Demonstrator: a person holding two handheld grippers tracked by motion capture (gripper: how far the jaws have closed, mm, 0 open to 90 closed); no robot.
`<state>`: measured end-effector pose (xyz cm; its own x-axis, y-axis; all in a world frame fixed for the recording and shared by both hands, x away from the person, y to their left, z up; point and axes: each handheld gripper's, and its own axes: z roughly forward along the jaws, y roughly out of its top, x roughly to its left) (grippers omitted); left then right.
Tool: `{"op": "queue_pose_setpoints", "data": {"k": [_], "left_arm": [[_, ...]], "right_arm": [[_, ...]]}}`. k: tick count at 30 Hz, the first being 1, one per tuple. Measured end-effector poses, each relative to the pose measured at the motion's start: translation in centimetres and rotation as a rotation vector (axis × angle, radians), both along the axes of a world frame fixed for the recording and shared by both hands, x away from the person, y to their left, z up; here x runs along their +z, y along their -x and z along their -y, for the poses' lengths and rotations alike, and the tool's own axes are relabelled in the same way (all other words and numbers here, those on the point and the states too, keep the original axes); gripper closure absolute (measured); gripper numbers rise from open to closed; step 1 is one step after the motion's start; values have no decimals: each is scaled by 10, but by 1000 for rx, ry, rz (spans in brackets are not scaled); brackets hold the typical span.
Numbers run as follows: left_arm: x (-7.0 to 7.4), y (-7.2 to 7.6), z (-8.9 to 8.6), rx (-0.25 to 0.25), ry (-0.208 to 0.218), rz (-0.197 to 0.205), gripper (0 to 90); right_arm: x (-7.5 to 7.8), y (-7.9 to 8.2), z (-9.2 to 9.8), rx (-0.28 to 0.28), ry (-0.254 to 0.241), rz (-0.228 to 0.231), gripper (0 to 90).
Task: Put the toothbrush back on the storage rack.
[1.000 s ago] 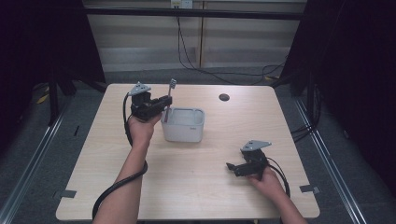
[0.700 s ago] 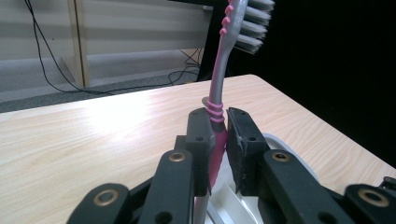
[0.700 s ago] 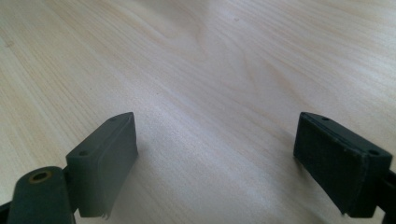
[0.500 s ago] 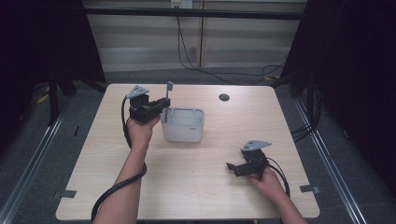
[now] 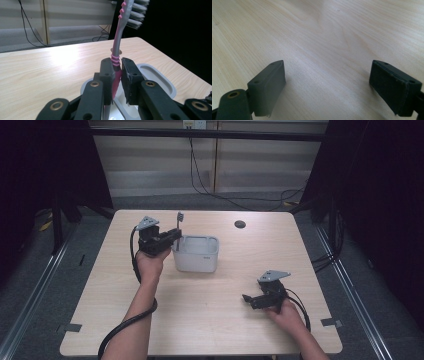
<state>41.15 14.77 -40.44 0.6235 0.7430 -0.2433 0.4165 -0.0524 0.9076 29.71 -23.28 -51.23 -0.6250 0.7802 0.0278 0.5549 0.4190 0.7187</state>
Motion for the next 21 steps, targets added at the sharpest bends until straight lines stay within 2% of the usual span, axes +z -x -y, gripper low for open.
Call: {"op": "queue_pose_setpoints", "data": {"k": [21], "left_arm": [[-15, 6, 1, 5, -33, -12, 793]], "right_arm": [[0, 0, 0, -1, -1, -1, 130]]}}
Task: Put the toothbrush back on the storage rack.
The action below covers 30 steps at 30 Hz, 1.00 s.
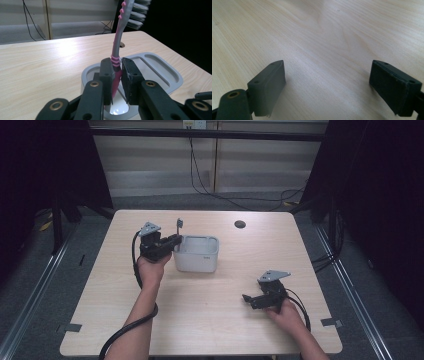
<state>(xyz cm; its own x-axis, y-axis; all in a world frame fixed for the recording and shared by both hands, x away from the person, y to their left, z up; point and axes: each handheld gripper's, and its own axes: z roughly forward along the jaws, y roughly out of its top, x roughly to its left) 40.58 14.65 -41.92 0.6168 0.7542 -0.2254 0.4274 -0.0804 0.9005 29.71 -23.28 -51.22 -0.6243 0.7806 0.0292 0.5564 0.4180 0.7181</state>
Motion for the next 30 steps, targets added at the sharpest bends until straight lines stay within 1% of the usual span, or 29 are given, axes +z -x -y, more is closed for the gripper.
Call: {"op": "queue_pose_setpoints", "data": {"k": [3, 4, 6, 8, 10, 11, 14, 18, 20, 21, 23, 24, 30], "left_arm": [[-2, 1, 0, 2, -6, -3, 793], [-2, 1, 0, 2, -19, -5, 793], [-3, 1, 0, 3, -22, -5, 792], [-3, 1, 0, 3, -41, -6, 791], [-5, 2, 1, 8, -42, -9, 791], [-5, 2, 1, 8, -43, -9, 791], [-5, 3, 1, 2, -65, -4, 791], [-6, 4, 2, 2, -84, 0, 790], [-6, 4, 2, 1, -86, -1, 789], [-6, 5, 2, -2, -94, 1, 789], [-7, 5, 3, -2, -93, 0, 789], [-7, 5, 3, -6, -102, -3, 789], [-7, 6, 3, -3, -113, -2, 788]], "right_arm": [[0, 0, 0, 0, 0, 0, 129], [0, 0, 0, 0, 0, 0, 129], [0, 0, 0, 0, 0, 0, 130], [0, 0, 0, 0, 0, 0, 130], [0, 0, 0, 0, 0, 0, 129], [0, 0, 0, 0, 0, 0, 129], [0, 0, 0, 0, 0, 0, 129], [0, 0, 0, 0, 0, 0, 129], [0, 0, 0, 0, 0, 0, 129], [0, 0, 0, 0, 0, 0, 129], [0, 0, 0, 0, 0, 0, 129], [0, 0, 0, 0, 0, 0, 129], [0, 0, 0, 0, 0, 0, 129]]}}
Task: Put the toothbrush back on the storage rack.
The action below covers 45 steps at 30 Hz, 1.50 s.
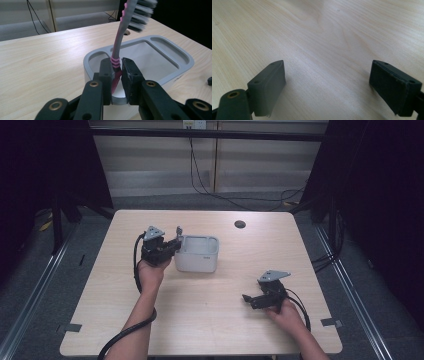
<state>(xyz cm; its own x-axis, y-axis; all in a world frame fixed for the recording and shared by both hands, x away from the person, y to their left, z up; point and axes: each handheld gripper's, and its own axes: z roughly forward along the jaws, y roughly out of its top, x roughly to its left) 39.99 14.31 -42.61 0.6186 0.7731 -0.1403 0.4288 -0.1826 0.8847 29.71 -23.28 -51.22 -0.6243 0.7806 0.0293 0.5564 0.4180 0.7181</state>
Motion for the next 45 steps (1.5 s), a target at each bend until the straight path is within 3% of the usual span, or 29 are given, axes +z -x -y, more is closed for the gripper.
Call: {"op": "queue_pose_setpoints", "data": {"k": [10, 21, 39, 45], "left_arm": [[0, 1, 0, 0, -14, 5, 785], [1, 1, 1, -5, -27, 18, 724], [8, 0, -1, 39, -48, 8, 404], [8, 0, -3, 29, -62, 0, 351]], "right_arm": [[0, 0, 0, 0, 0, 0, 129], [0, 0, 0, 0, 0, 0, 129], [0, 0, 0, 0, 0, 0, 129], [0, 0, 0, 0, 0, 0, 129]]}}
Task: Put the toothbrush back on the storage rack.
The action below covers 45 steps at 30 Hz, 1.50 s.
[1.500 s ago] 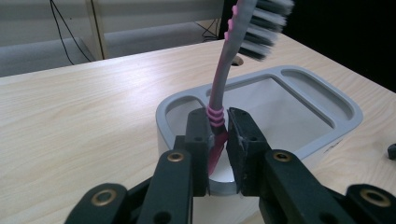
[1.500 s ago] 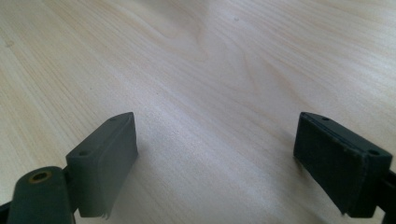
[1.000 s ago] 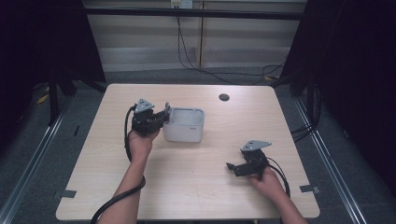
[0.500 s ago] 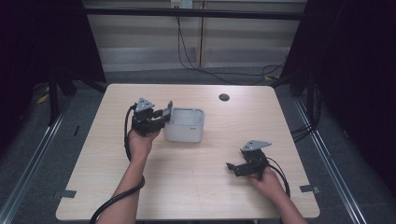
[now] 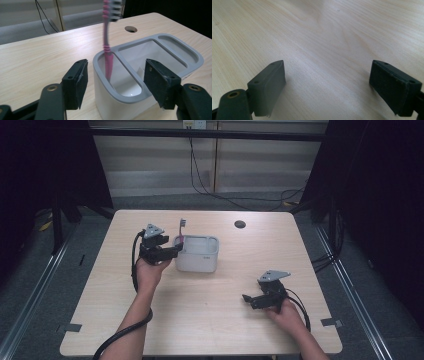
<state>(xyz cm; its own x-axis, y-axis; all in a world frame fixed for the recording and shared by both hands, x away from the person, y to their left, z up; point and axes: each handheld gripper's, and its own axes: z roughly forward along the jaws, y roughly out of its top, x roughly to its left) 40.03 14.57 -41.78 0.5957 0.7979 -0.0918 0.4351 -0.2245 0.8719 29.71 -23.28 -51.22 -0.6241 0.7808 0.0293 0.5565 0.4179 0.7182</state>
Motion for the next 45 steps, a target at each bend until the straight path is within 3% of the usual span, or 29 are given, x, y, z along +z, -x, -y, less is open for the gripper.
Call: {"op": "queue_pose_setpoints", "data": {"k": [6, 23, 45], "left_arm": [[2, 1, -3, 1, 20, 8, 305], [3, 6, -9, -17, 22, -4, 220], [6, 24, -34, -25, 42, -16, 213]], "right_arm": [[0, 0, 0, 0, 0, 0, 129], [0, 0, 0, 0, 0, 0, 129], [0, 0, 0, 0, 0, 0, 130]]}}
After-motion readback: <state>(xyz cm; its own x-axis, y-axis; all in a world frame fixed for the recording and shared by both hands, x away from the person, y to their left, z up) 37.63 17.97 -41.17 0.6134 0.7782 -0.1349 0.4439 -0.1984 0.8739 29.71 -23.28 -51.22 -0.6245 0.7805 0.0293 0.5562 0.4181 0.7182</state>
